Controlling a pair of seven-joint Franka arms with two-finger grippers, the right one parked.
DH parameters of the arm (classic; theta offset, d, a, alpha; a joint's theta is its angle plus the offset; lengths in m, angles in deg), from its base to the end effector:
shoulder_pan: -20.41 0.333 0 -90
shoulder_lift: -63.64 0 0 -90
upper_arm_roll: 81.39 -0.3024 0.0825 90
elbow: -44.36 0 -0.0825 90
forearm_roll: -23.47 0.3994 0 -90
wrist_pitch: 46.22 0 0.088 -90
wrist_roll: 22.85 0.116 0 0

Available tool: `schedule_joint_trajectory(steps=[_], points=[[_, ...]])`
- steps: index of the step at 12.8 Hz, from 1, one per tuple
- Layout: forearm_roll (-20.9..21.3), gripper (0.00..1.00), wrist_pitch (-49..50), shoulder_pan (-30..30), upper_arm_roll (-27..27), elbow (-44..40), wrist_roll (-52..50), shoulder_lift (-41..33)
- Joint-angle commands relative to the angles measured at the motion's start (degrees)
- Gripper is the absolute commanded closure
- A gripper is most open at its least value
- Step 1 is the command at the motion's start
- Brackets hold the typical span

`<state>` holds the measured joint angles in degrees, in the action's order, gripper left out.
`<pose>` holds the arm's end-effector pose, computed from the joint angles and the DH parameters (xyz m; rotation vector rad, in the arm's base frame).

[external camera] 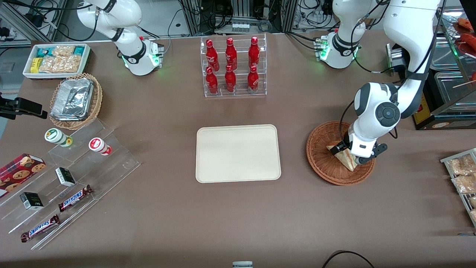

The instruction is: Place sandwich from basket to tray

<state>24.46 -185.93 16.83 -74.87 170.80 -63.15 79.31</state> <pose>0.5460 -0.0983 0.2187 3.0354 0.8030 -0.0700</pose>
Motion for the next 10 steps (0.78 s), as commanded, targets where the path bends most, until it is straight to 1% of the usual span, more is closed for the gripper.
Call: schedule_joint_trajectory(steps=[1, 3, 4, 5, 6, 8, 9, 10], points=[[1.1, 1.00, -0.6, -0.6, -0.5, -0.7, -1.7, 0.3], [1.2, 1.00, 0.2, -0.6, -0.5, -1.2, -1.1, -0.5], [1.2, 1.00, 1.8, -0.7, -0.4, -1.9, -1.1, -2.2], [1.1, 1.00, 5.0, -0.8, 0.0, -4.3, -1.2, -4.3], [1.0, 1.00, 10.1, -1.4, 1.4, -8.0, -1.2, -5.0], [0.9, 1.00, 23.6, -2.8, 4.0, -19.4, -1.9, -3.7], [0.8, 1.00, 28.1, -4.4, 4.5, -24.2, -2.1, -2.8], [0.4, 1.00, 29.8, -6.2, 4.6, -26.8, -2.1, -2.1]])
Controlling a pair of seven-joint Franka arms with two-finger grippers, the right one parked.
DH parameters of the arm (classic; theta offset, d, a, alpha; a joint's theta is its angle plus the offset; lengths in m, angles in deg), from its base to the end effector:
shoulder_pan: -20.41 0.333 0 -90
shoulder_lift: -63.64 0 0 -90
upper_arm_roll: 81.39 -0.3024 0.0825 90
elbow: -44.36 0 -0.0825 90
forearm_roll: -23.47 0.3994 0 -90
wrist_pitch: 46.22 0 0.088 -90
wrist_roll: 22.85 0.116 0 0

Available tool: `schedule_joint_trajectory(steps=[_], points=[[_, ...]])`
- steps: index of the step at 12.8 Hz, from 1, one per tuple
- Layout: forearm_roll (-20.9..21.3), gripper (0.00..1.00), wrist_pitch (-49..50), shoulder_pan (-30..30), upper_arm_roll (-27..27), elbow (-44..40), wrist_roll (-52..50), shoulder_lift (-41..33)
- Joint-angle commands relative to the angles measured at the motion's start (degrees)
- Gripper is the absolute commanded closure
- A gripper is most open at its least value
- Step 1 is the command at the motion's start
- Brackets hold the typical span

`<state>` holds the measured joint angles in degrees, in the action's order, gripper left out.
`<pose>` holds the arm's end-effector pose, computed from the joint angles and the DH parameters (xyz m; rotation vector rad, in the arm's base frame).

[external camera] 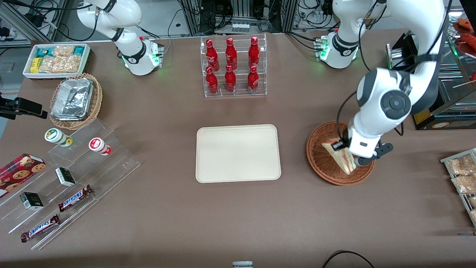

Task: Place sandwich from basket to tray
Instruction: 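Lift the sandwich and carry it over the cream tray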

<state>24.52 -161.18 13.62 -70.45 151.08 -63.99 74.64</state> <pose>0.5852 -0.1817 0.3833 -3.0726 -0.6278 0.0762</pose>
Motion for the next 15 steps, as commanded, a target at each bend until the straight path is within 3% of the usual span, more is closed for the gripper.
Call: schedule_joint_trajectory(steps=[1, 3, 9, 15], points=[[0.0, 1.00, 4.8, -5.1, 0.1, -8.5, -1.3, 2.9], [-2.4, 1.00, 4.4, -9.3, 0.1, -13.7, -3.8, 7.3], [-2.0, 1.00, 4.0, -23.0, 0.0, -22.7, -5.4, 19.0], [4.6, 1.00, -6.5, -29.7, -0.1, -22.9, -5.8, 26.3]])
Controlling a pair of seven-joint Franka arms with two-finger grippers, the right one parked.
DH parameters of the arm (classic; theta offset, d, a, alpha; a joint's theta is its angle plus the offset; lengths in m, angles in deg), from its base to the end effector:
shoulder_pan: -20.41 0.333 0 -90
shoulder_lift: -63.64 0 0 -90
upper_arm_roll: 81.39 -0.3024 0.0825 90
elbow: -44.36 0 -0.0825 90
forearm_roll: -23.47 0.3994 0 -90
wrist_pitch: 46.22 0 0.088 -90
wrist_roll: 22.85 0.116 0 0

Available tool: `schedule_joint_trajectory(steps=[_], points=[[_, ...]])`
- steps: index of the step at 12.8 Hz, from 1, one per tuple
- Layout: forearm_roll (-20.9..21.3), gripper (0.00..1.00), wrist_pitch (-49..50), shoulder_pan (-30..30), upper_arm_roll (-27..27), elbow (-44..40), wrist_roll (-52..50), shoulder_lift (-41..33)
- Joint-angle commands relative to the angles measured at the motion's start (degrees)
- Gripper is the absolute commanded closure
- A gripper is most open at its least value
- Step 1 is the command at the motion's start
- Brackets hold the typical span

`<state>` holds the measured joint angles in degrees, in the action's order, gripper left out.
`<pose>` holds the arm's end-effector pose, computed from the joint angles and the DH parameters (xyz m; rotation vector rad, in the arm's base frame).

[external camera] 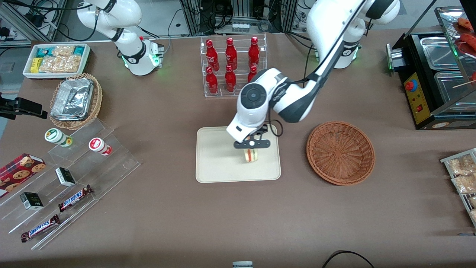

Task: Place sandwich from basket to tray
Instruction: 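Lift the sandwich and carry it over the cream tray, then lower the sandwich onto the tray and open the left gripper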

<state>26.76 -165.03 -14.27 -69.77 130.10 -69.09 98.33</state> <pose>0.5083 -0.4975 0.2919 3.1067 0.0079 -0.0901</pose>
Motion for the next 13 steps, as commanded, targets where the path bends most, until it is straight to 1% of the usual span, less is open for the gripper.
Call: schedule_joint_trajectory(steps=[1, 4, 10, 11, 12, 13], points=[[3.0, 1.00, -4.2, -1.9, -0.8, -1.9, -0.7, 4.1], [4.3, 1.00, -4.5, -3.3, -0.8, -1.8, -0.8, 6.2], [4.4, 1.00, -6.3, -4.0, -0.8, -1.9, -1.3, 8.7], [4.4, 0.92, -6.3, -4.1, -0.9, -2.2, -1.3, 9.2], [4.4, 0.37, -6.3, -4.1, -0.9, -2.2, -1.5, 9.3], [4.6, 0.01, -6.3, -4.1, -0.9, -2.2, -1.4, 9.2]])
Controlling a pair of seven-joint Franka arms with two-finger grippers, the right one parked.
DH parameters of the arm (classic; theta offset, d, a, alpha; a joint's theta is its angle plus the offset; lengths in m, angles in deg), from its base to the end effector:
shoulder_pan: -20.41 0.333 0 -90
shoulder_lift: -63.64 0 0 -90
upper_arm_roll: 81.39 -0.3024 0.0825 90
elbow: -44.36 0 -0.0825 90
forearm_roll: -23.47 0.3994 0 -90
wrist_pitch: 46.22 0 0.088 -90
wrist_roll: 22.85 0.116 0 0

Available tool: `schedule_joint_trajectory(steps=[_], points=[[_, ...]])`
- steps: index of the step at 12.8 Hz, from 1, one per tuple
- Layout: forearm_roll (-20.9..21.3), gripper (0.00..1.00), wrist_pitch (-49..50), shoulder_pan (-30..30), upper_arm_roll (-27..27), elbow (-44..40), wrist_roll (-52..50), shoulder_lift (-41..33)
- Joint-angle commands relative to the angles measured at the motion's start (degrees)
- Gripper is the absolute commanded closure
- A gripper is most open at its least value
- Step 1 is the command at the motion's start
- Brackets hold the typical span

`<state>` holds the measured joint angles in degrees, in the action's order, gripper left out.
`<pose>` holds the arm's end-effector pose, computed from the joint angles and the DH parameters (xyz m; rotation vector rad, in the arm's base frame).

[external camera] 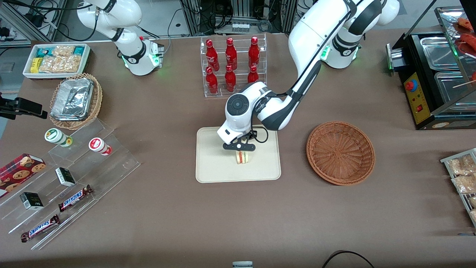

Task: Place sandwich from basket to tray
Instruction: 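Lower the sandwich onto the tray and open the left gripper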

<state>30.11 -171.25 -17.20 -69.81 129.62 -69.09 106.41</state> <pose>0.4861 -0.5241 0.2055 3.1354 -0.1096 -0.0894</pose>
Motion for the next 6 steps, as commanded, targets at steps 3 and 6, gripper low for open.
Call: schedule_joint_trajectory(steps=[3, 6], points=[[1.4, 0.00, 0.6, -1.0, -1.0, -1.6, -3.3, 0.3], [1.2, 0.00, 3.8, -0.4, -1.0, -1.7, -3.5, -3.6]])
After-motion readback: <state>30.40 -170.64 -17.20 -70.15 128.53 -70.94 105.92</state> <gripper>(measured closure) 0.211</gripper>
